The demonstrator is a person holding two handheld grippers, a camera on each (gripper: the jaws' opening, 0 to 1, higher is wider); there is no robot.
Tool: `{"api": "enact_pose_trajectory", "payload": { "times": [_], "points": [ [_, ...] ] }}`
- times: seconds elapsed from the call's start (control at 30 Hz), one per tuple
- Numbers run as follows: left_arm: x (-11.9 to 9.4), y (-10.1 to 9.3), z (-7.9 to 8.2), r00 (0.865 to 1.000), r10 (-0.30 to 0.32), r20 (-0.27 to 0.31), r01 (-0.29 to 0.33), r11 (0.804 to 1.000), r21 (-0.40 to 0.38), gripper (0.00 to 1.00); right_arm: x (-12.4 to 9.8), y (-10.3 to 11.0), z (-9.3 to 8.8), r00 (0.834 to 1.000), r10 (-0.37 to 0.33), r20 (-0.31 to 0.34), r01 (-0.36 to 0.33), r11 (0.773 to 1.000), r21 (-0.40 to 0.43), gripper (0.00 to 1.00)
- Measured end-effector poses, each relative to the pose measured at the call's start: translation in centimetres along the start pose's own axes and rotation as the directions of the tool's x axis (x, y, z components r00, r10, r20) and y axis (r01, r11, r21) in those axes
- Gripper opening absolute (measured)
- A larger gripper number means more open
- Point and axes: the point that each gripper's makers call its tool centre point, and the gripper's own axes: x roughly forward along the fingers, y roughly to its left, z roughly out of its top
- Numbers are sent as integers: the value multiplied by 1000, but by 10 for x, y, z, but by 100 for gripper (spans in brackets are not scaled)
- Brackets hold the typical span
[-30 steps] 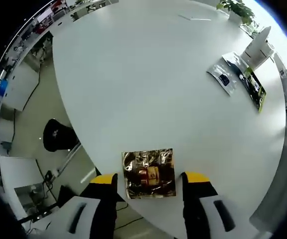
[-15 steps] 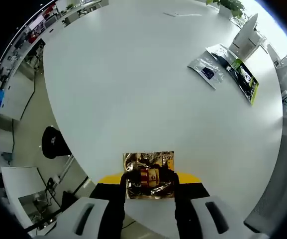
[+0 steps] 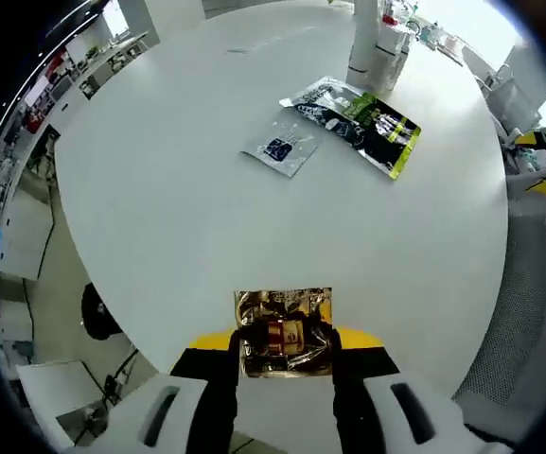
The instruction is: Arrange the skincare products in the storage area until every visible bottle or jar stands upright without overlapping.
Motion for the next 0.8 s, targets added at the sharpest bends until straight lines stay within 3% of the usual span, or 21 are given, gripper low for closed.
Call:
{"api": "enact_pose_trajectory", "payload": {
  "times": [0.07,0.37,0.57,0.8],
  "points": [
    [-11,-19,9,998,-22,63,22,1000,-12,40,0,2,-1,1000,11,-6,-11,1000,-7,37],
    [-55,-85,22,983,0,182,-7,999,34,40,-1,8,4,999,25,22,-25,999,-32,37],
    [-75,-124,32,971,17,238,-25,999,34,40,-3,12,8,998,47,44,-45,998,-41,37],
    [-99,-162,38,959,60,278,-74,996,40,40,-7,23,15,988,124,89,-123,992,-14,37]
  ]
}}
